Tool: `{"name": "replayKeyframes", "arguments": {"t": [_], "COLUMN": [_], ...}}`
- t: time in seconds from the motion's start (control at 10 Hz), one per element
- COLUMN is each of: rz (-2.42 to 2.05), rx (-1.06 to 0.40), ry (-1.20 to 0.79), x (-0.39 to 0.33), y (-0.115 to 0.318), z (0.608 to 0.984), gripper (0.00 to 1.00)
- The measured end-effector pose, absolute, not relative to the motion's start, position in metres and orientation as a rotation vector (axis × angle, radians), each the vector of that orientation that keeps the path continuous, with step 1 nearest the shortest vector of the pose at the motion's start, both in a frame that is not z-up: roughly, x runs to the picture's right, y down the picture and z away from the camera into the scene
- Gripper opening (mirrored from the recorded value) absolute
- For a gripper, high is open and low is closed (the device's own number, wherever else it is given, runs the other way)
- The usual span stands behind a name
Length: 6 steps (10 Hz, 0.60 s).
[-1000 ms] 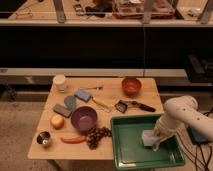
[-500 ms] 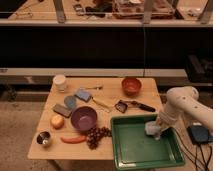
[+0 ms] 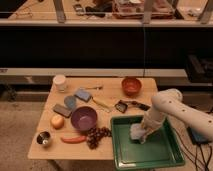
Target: Wipe tray with towel
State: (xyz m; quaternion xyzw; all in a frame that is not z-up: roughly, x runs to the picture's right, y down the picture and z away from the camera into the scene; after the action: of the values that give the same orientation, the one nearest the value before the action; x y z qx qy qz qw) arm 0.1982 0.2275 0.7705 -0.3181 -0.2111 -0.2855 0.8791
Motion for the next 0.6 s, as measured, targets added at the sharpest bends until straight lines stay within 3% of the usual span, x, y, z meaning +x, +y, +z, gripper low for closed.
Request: {"name": "replayKeyframes", "arguments": {"t": [0.6], "rz": [-0.678], "rx": [-0.645], "ry": [-0.573], "x": [0.122], "y": [0.283], "z": [0.718], "gripper": [0.00]}}
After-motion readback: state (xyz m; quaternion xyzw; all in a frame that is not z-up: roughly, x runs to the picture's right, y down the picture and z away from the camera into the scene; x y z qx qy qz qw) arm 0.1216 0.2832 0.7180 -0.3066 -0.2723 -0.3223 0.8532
